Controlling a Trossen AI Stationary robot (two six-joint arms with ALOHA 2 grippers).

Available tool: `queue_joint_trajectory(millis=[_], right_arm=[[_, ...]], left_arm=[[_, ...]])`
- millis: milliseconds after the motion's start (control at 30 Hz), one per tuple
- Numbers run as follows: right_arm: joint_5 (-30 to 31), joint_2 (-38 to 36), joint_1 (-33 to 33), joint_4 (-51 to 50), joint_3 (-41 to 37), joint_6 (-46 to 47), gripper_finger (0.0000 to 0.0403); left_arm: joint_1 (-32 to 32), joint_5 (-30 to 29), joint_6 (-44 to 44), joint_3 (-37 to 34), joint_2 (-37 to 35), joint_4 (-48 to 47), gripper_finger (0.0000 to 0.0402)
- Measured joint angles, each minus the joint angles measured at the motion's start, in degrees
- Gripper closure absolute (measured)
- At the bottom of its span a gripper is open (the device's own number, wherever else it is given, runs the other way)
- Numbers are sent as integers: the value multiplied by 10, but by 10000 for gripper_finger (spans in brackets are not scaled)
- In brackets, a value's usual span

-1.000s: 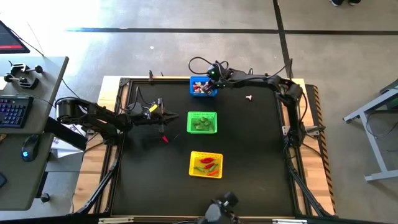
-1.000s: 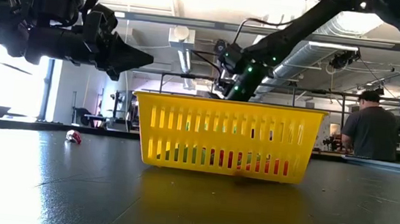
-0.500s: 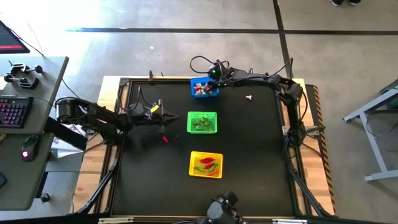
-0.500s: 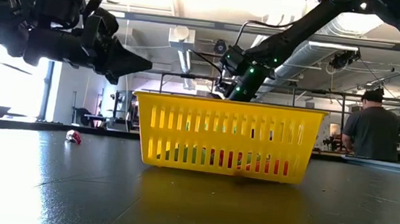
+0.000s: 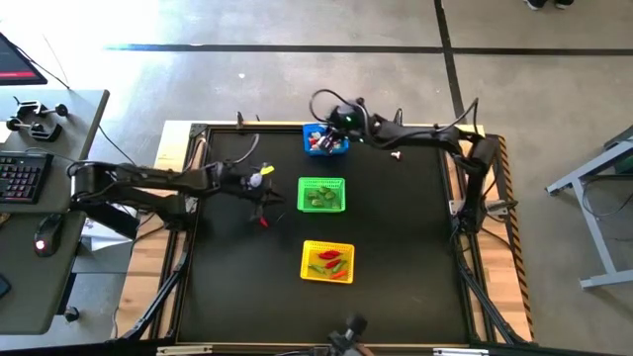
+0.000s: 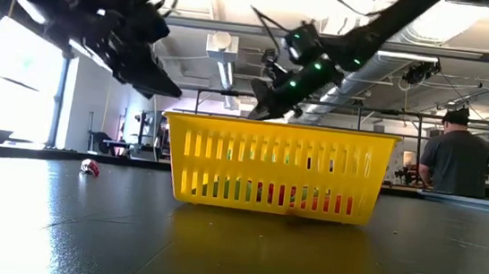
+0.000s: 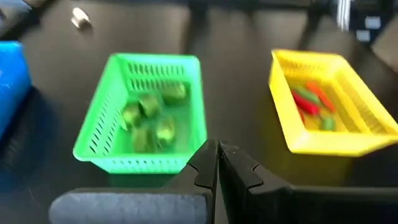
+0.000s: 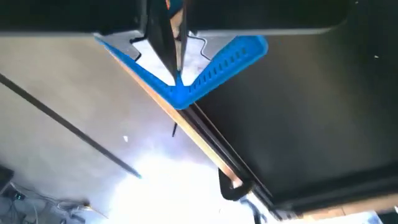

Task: Sort produce into baskets
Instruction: Put the red chili pepper into the yellow bin

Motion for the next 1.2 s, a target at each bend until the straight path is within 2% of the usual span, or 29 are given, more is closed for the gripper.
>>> queue_joint_trajectory(millis=[167, 233, 367, 467, 667, 900, 1067, 1200], right_arm=[[-6, -50, 10, 124, -136, 31, 399], [-5, -80, 17, 138, -180, 44, 401], [18, -143, 39, 141, -258, 47, 402], [49, -197, 58, 142, -309, 56, 402], [63, -290, 88, 142, -392, 69, 402], [76, -347, 109, 142, -428, 70, 403], [86, -350, 113, 141, -428, 65, 403], [86, -350, 113, 133, -428, 58, 403]], left_arm=[[-25, -17, 47, 95, -11, -226, 401], [-38, -36, 63, 128, -5, -303, 401], [-70, -112, 68, 174, 18, -419, 394], [-97, -124, 83, 189, 44, -469, 374], [-139, -175, 90, 191, 112, -522, 312], [-150, -214, 111, 191, 175, -539, 256], [-148, -238, 124, 191, 197, -532, 255], [-148, -228, 124, 191, 206, -527, 287]])
